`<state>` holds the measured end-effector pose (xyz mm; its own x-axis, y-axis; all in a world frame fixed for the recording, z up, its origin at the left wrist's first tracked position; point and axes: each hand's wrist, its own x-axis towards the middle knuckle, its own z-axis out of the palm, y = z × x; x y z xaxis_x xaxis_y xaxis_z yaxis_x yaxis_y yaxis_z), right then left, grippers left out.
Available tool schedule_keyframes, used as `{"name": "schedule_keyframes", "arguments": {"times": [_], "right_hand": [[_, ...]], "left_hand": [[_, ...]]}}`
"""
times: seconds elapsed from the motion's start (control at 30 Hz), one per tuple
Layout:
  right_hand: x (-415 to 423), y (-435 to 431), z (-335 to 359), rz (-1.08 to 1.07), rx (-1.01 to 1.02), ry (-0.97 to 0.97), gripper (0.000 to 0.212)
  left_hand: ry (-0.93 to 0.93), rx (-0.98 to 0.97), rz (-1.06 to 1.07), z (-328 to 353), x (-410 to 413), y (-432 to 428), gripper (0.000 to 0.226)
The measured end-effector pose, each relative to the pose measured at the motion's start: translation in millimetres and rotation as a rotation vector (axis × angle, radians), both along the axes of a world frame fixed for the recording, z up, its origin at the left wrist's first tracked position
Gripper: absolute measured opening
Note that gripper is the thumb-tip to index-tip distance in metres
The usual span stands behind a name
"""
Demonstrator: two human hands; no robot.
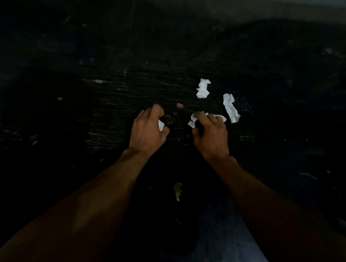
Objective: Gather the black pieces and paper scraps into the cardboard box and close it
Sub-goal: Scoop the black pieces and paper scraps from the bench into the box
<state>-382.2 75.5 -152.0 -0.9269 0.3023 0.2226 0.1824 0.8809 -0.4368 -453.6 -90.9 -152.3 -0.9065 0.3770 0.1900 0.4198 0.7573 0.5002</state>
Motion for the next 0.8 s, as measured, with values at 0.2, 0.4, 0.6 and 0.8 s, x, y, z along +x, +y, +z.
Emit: {"name": "schedule_keyframes", "arguments": {"times": [0.2,0.4,0.6,0.8], "right_hand": [[7,25,27,-0.170,-0.108,0.195,0.014],[-19,70,54,-0.348,-0.022,0.115,0.020],[-30,95,5,-0.138,0.019,-0.109,0.032],[-29,94,-1,-0.109,-0.031,-0.006,0.027]], "left_hand": [[0.160,0.176,0.009,32,-14,42,0.014],[0.013,-0.196,-0.170,52,-49,106,0.058],[-0.020,-0.472,-0.342,21,-62,127,0.045],[0.123,-0.168,-0.196,-4,-53,128,0.038]]}}
